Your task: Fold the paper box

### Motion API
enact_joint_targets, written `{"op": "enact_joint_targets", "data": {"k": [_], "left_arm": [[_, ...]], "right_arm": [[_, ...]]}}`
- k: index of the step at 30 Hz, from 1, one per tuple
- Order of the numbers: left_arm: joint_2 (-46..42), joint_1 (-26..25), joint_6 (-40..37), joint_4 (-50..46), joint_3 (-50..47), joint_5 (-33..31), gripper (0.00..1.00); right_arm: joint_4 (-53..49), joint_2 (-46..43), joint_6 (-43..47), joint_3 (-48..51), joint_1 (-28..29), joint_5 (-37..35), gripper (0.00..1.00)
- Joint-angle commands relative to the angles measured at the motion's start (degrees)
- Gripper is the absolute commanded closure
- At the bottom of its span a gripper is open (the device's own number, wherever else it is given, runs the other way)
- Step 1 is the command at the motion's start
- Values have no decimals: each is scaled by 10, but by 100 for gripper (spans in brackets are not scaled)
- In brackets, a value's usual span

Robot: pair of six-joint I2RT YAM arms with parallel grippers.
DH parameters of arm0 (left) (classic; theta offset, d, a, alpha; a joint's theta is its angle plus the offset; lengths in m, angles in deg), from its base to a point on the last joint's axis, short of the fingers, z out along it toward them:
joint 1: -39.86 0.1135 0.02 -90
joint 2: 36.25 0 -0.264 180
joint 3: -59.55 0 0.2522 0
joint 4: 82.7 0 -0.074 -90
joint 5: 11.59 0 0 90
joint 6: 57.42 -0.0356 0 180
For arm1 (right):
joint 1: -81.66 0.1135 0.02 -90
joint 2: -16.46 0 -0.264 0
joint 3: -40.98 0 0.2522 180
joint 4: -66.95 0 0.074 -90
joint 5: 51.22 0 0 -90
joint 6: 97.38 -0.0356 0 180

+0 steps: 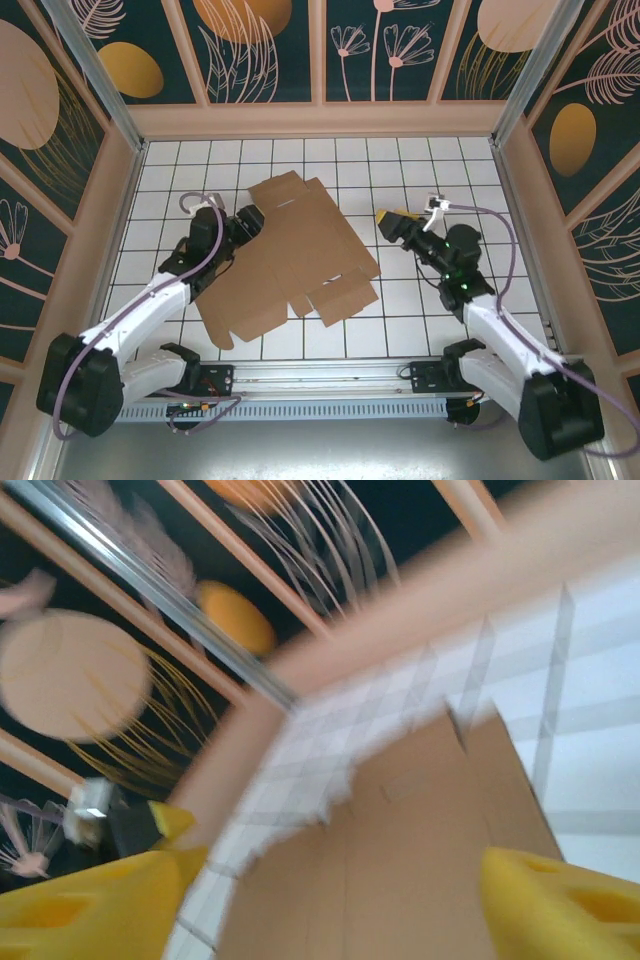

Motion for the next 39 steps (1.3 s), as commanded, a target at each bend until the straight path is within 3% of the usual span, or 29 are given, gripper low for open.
{"op": "enact_joint_targets", "data": {"k": [1,2,3,4,6,8,13,15,21,25,31,35,39], "left_arm": [[48,1,6,5,-35,91,69],[64,2,7,15,-46,100,85],[78,2,9,24,-54,105,97],[92,2,11,35,-63,109,100],[111,0,19,60,-78,108,100],[127,-2,27,74,-88,96,100],[180,-6,19,85,-83,97,100],[207,-10,8,86,-73,107,100],[312,-45,-31,79,-3,155,100],[361,-88,-38,66,55,183,100],[254,-107,-54,9,76,118,100],[179,-107,-48,-54,67,34,100],[144,-106,-44,-70,45,1,100]], "right_arm": [[-164,96,15,-87,51,-5,43],[-221,131,59,-118,91,-57,50],[-247,160,89,-143,120,-72,51],[-267,189,108,-165,152,-84,51],[-300,236,124,-195,194,-129,60],[-315,284,130,-206,208,-144,79],[-291,370,131,-206,208,-116,80],[-291,394,120,-209,207,-137,100],[-326,414,54,-198,178,-233,100],[-326,375,21,-155,116,-274,100],[-337,286,48,-143,55,-280,100],[-366,227,78,-161,61,-241,83],[-400,190,67,-158,62,-210,72]]}}
